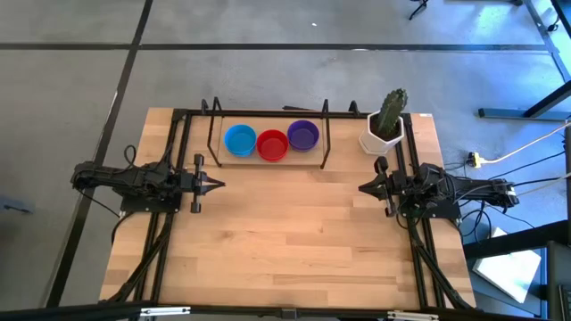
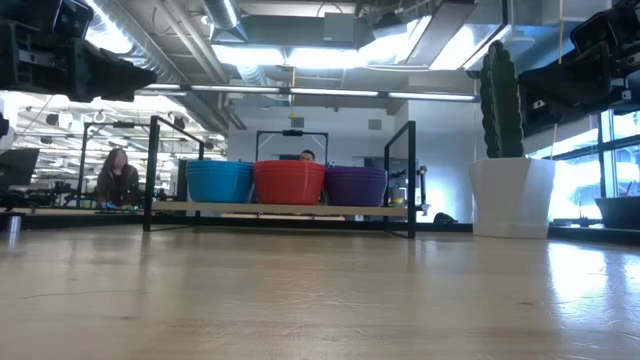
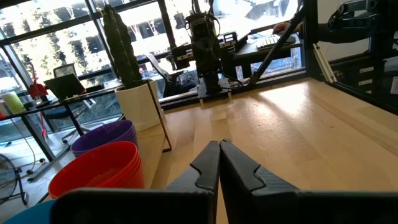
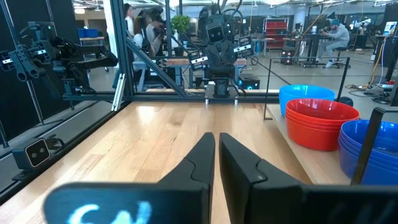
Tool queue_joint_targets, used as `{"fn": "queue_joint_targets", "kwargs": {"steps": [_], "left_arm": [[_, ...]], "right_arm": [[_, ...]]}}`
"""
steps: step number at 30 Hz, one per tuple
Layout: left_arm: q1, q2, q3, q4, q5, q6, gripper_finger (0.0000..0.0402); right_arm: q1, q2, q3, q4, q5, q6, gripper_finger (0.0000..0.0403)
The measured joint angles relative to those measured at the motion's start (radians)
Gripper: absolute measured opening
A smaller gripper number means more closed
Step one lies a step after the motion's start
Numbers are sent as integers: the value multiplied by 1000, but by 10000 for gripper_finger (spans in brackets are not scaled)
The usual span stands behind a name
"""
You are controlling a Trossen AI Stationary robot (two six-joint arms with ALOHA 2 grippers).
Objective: Pick & Place Mini bowls
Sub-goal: Return to Home Position
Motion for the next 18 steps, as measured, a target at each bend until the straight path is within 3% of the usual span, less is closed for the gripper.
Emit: {"fn": "queue_joint_targets", "kwargs": {"steps": [18], "left_arm": [[0, 0, 0, 0, 0, 0, 4]], "right_arm": [[0, 0, 0, 0, 0, 0, 26]]}}
